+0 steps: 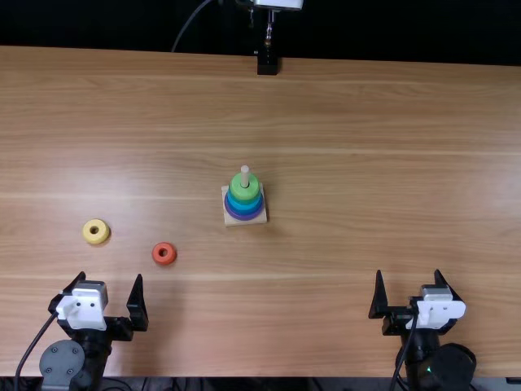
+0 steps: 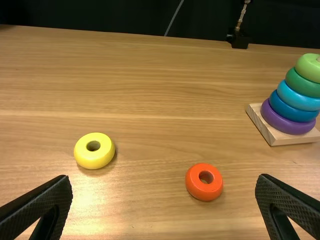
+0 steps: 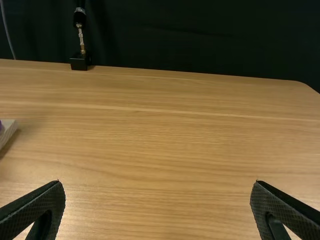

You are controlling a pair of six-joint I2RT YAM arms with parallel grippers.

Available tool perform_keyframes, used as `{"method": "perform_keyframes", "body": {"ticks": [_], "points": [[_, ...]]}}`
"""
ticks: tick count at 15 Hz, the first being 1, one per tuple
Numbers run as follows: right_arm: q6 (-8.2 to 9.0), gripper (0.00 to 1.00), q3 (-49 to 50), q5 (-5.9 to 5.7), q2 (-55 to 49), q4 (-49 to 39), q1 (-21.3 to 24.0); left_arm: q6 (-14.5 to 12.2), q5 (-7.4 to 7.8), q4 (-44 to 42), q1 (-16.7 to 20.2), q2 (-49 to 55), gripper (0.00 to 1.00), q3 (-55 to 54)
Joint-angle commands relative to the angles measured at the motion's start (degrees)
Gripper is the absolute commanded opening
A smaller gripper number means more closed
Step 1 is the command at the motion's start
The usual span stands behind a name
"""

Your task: Build the Hanoi tower: stack the rings onto the peg from bottom to top in this color order: purple, dark blue, light blue, dark green, light green, yellow, orange.

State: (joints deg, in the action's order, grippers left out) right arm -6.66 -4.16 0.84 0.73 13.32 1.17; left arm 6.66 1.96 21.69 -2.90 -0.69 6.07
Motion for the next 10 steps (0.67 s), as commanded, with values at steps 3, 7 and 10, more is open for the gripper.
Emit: {"method": "perform_keyframes", "body": {"ticks": [3,7,10], "points": [[-0.20,1.00,3.20,0.32,-0.73,3.93,0.32,-0.22,1.31,3.94,0.96,0.69,1.00,-6.07],[-0.20,1.00,3.20,0.32,-0.73,3.93,0.32,-0.22,1.42,3.72,0.96,0.69,1.00,-6.07],[-0.20,1.00,3.20,0.32,-0.73,3.93,0.32,-0.33,1.95,-2.81,1.40,-0.81,1.00,-3.34]]}}
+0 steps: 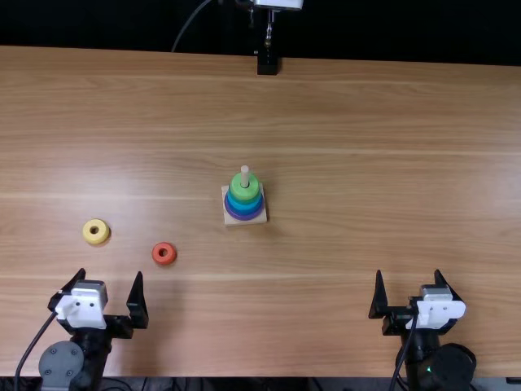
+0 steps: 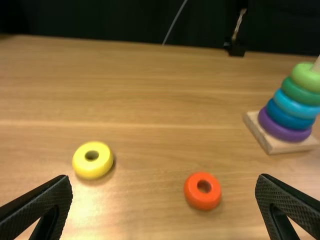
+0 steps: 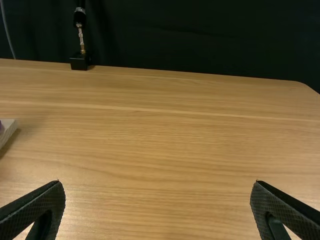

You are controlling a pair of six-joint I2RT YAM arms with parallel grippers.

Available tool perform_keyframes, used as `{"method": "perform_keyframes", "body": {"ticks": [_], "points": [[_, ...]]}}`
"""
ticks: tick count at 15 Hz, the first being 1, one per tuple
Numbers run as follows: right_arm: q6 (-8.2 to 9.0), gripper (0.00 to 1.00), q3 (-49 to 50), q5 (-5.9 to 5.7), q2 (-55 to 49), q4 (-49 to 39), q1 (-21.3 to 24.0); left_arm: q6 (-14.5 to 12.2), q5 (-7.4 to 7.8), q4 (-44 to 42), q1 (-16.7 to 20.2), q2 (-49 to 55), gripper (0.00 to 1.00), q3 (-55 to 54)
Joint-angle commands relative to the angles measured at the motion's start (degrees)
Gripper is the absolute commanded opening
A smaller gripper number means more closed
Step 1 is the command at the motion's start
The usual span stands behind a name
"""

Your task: Build the Hanoi tower: stack the rings onto the peg from bottom to top in this color order: purple, dark blue, light blue, dark green, light green, yellow, orange.

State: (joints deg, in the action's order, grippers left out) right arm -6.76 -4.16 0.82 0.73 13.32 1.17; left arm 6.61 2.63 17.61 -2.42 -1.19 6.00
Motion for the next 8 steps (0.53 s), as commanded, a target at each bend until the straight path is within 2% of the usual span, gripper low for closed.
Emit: {"method": "perform_keyframes", "body": {"ticks": [1,5,8], "points": [[-0.09,1.00,3.20,0.34,-0.73,3.93,0.32,-0.39,0.74,-1.57,1.45,-4.26,1.00,1.91],[-0.09,1.00,3.20,0.34,-0.73,3.93,0.32,-0.49,0.42,-2.00,5.49,-17.97,1.00,22.21],[-0.09,1.00,3.20,0.34,-0.73,3.93,0.32,-0.60,0.32,0.96,12.70,-38.80,1.00,38.65]]}}
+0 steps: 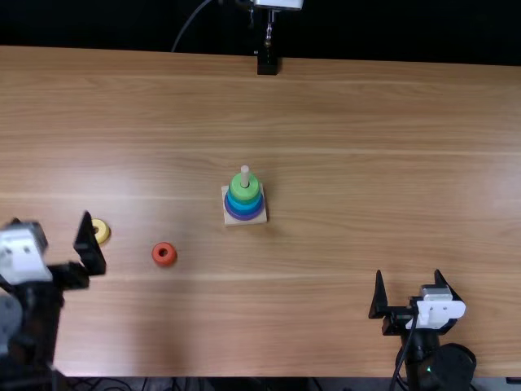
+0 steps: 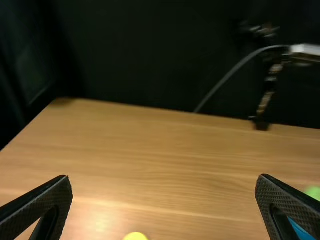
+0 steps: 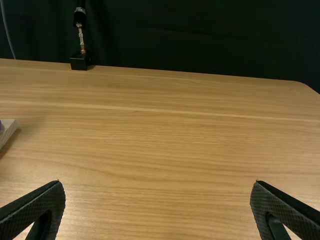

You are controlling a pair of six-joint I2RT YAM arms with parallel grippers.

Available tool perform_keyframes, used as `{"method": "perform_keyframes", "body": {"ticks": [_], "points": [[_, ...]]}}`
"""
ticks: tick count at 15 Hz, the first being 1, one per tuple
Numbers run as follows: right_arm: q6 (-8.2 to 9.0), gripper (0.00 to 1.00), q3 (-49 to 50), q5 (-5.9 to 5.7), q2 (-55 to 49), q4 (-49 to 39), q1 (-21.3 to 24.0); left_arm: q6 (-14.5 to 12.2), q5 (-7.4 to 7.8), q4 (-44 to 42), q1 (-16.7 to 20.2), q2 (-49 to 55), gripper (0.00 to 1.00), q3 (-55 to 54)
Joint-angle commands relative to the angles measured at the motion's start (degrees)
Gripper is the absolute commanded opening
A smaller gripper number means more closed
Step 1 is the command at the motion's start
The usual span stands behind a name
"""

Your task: Build the Hanoi tower: stack the rings onto the peg from bottom to top in this color order: purple, dark blue, light blue, dark green, light green, yellow, orange.

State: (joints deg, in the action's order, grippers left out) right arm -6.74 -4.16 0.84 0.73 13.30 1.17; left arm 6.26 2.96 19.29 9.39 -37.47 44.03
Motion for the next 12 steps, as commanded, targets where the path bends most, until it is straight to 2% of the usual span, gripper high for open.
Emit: {"method": "perform_keyframes", "body": {"ticks": [1,3,5,8,9,10,11,12], "points": [[-0.11,1.00,3.20,0.32,-0.73,3.95,0.32,-0.25,0.10,5.18,3.44,-9.46,1.00,6.07],[-0.11,1.00,3.20,0.32,-0.73,3.95,0.32,-0.36,0.41,18.36,5.55,-20.97,1.00,14.59],[-0.11,1.00,3.20,0.32,-0.73,3.95,0.32,-1.09,0.20,26.06,5.99,-33.98,1.00,18.46],[-0.11,1.00,3.20,0.32,-0.73,3.95,0.32,-8.05,-0.01,27.64,4.85,-45.85,1.00,19.34],[-0.11,1.00,3.20,0.32,-0.73,3.95,0.32,-9.22,-0.22,27.64,3.18,-48.57,1.00,19.34],[-0.11,1.00,3.20,0.32,-0.73,3.95,0.32,-9.95,-1.59,27.43,1.51,-50.86,1.00,19.25],[-0.11,1.00,3.20,0.32,-0.73,3.95,0.32,-10.27,-3.70,27.01,0.37,-53.41,1.00,19.25],[-0.11,1.00,3.20,0.32,-0.73,3.95,0.32,-10.69,-4.33,26.48,-0.69,-55.95,1.00,19.25]]}}
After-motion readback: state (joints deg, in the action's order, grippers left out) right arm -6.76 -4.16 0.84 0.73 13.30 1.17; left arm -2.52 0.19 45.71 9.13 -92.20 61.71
